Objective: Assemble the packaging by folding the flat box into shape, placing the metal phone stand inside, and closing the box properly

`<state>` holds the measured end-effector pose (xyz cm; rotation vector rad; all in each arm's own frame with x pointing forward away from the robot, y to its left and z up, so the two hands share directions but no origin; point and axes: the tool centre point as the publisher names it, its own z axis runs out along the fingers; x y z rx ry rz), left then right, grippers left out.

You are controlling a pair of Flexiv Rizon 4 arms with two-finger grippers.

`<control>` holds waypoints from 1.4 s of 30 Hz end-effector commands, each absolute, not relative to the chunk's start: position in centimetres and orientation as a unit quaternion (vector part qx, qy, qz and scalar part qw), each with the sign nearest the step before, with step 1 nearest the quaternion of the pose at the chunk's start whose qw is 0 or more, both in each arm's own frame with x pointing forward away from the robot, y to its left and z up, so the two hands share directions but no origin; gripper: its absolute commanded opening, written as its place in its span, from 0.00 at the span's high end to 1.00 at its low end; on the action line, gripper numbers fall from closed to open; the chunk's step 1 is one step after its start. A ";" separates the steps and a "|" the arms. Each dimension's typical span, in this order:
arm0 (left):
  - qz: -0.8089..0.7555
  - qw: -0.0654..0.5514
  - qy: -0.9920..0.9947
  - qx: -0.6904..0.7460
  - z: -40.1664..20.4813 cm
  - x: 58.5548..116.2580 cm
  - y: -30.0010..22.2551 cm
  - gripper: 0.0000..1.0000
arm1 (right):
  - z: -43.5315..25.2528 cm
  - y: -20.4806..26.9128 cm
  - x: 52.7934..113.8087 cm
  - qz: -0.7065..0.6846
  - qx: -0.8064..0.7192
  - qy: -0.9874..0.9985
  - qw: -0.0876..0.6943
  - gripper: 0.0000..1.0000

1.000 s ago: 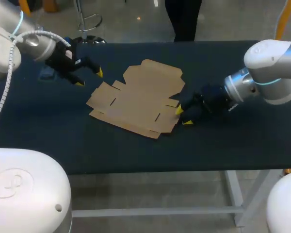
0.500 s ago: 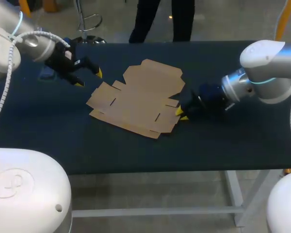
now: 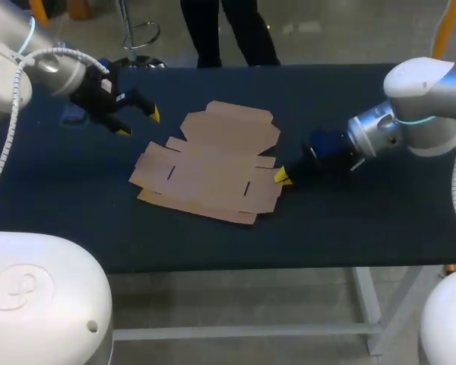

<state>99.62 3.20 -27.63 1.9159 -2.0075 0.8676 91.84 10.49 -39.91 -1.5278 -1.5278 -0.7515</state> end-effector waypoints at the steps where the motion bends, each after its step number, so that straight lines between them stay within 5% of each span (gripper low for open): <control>1: 0.292 0.119 -0.688 0.654 -27.5 99.9 3.1 0.00 | -40.0 9.5 92.6 -0.285 -0.580 -0.614 0.454 1.00; 17: 0.291 0.122 -0.691 0.650 -27.6 100.1 2.4 0.00 | -39.1 8.9 92.1 -0.234 -0.572 -0.649 0.444 1.00; 18: 0.291 0.122 -0.691 0.650 -27.6 100.1 2.4 0.00 | -39.1 8.9 92.2 -0.235 -0.575 -0.648 0.439 0.73; 20: 0.290 0.123 -0.692 0.650 -27.6 100.1 2.4 0.00 | -39.0 8.8 92.2 -0.237 -0.582 -0.648 0.430 0.36; 22: 0.290 0.124 -0.692 0.650 -27.7 100.1 2.3 0.00 | -39.0 8.6 92.1 -0.244 -0.593 -0.645 0.417 0.10; 24: 0.289 0.124 -0.691 0.650 -27.8 100.0 2.3 0.00 | -38.9 8.5 92.0 -0.255 -0.604 -0.641 0.400 0.05; 31: 0.288 0.127 -0.691 0.651 -28.0 100.0 1.9 0.00 | -38.9 8.3 91.0 -0.310 -0.633 -0.618 0.349 0.18; 36: 0.288 0.129 -0.692 0.649 -28.1 100.0 1.7 0.00 | -38.9 8.4 90.5 -0.338 -0.639 -0.606 0.331 0.50; 42: 0.287 0.130 -0.693 0.648 -28.2 100.0 1.7 0.00 | -38.7 8.5 90.3 -0.350 -0.650 -0.596 0.316 0.51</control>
